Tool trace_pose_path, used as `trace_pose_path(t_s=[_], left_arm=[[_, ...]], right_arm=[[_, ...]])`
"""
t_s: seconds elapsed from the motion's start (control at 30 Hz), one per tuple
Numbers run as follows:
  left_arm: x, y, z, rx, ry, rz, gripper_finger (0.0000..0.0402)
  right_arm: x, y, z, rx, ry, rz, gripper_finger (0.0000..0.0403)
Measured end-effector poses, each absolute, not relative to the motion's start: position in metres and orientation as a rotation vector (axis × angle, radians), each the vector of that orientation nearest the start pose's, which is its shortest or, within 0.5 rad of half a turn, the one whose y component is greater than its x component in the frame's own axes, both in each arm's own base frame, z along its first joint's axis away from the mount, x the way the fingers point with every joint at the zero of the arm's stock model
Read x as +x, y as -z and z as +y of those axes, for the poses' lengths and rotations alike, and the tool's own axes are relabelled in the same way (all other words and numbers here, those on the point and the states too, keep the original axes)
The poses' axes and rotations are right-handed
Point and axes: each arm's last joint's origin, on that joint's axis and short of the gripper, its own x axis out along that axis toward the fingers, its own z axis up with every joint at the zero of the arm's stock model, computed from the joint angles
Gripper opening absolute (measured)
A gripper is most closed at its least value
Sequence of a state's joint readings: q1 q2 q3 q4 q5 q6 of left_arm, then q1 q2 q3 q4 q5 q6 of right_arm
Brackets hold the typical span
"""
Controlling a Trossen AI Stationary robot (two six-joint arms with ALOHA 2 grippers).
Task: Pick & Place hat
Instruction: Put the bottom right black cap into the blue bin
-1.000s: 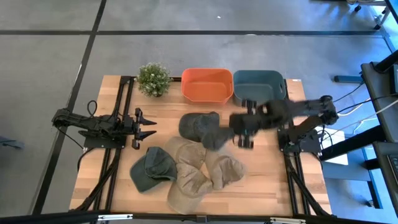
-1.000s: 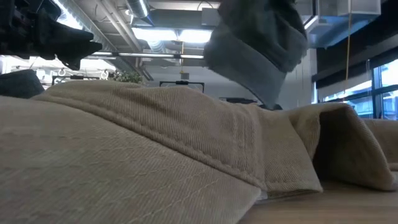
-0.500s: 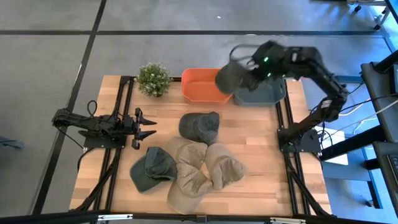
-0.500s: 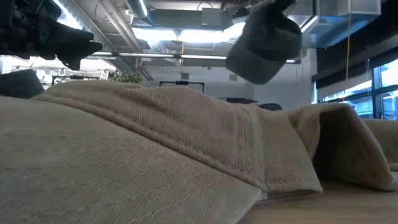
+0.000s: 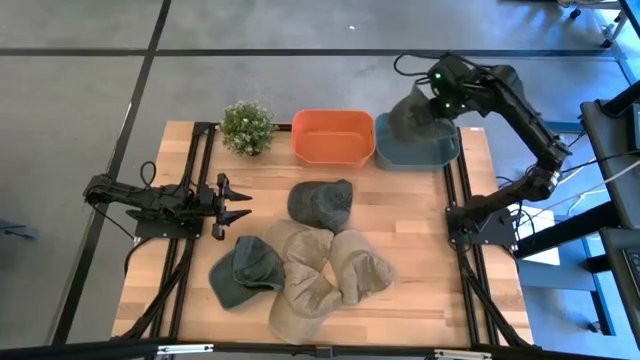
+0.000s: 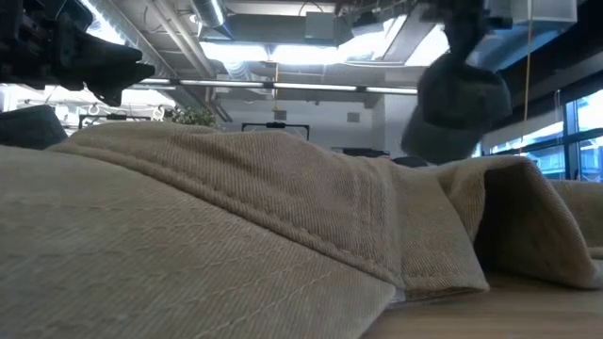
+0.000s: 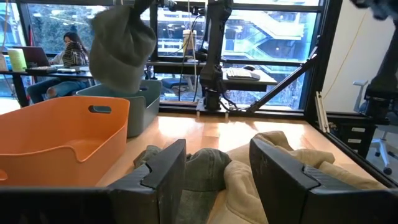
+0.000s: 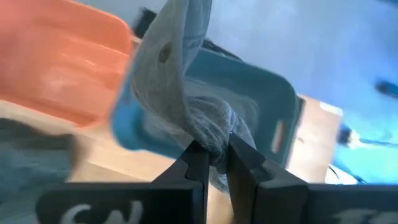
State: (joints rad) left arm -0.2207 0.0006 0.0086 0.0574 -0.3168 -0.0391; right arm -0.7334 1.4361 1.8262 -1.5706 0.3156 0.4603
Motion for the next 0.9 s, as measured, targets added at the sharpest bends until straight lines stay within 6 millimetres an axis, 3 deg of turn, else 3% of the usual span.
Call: trace_pose_path(t_s=[0.2, 0.37, 0.9], left_arm=[[0.095, -0.172, -0.012, -0.056, -0.095, -0.064, 0.0173], [0.095, -0.172, -0.012, -0.056, -0.095, -0.065, 0.0173], [0.095, -0.172, -0.012, -0.056, -0.098, -0.063, 0.0173]], right_arm=[[0.153, -0.38, -0.174, 0.703, 1.257, 1.158, 0.0037], [0.139, -0.354, -0.186, 0.767, 1.323, 1.257, 0.0037], [0.146, -0.351, -0.196, 0.768, 1.424, 1.142, 0.0041]])
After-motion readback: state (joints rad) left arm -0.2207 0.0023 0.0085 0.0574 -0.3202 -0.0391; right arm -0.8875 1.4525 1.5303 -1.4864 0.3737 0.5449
